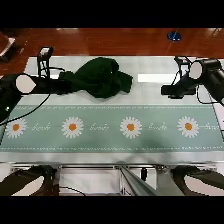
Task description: Fold the shirts.
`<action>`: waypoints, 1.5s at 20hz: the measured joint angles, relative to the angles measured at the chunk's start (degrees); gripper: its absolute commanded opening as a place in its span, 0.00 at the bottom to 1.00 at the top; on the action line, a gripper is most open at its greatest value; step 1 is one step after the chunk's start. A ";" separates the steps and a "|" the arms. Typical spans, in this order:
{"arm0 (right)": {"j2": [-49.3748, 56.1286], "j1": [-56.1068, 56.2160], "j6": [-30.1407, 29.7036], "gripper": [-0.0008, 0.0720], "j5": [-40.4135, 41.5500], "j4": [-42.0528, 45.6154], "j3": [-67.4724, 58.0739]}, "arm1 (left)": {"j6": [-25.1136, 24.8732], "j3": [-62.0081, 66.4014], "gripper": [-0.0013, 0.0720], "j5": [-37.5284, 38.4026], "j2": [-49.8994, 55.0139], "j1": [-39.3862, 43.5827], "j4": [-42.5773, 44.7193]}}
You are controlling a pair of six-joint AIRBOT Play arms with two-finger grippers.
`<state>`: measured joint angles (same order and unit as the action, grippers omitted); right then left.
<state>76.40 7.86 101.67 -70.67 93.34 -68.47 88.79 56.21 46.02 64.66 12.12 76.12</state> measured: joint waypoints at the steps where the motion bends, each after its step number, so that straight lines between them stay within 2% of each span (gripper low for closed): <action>1: 0.00 0.00 0.00 0.03 0.00 0.02 0.00 | -0.02 0.00 0.05 0.00 0.00 -0.02 -0.02; 13: 0.02 0.00 0.00 0.03 -0.02 0.02 0.00 | 0.00 0.00 0.05 -0.02 0.00 -0.02 -0.02; 17: 0.02 0.00 0.00 0.04 2.36 0.11 0.00 | 0.00 0.00 0.06 -2.93 0.04 0.00 -0.02; 18: 0.02 0.00 0.00 0.11 3.76 0.20 0.00 | 0.00 0.00 0.27 -4.44 0.13 0.00 -0.02; 19: 0.11 0.00 0.00 0.45 5.14 0.35 0.00 | -0.02 0.00 0.68 -7.06 0.44 0.02 -0.02; 20: 0.22 0.00 0.02 0.57 6.27 0.63 0.04 | -0.02 0.00 0.71 -10.36 0.94 0.11 -0.02; 22: 0.87 0.00 0.00 0.57 8.44 1.49 0.04 | -0.66 0.81 0.71 -17.40 3.04 0.28 -0.04; 24: 2.01 0.00 0.00 0.57 9.60 2.29 0.04 | -3.17 3.65 0.71 -21.31 7.06 0.52 -0.04; 26: 3.37 0.00 0.07 0.57 10.23 2.60 0.04 | -5.64 7.85 0.71 -20.24 12.15 0.98 -0.04; 30: 5.44 0.00 0.52 0.57 10.97 2.86 0.04 | -8.02 17.90 0.71 -12.55 23.74 2.43 -0.04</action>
<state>81.84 7.86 102.19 -59.70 96.20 -68.42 80.77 74.11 33.47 88.40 14.55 76.07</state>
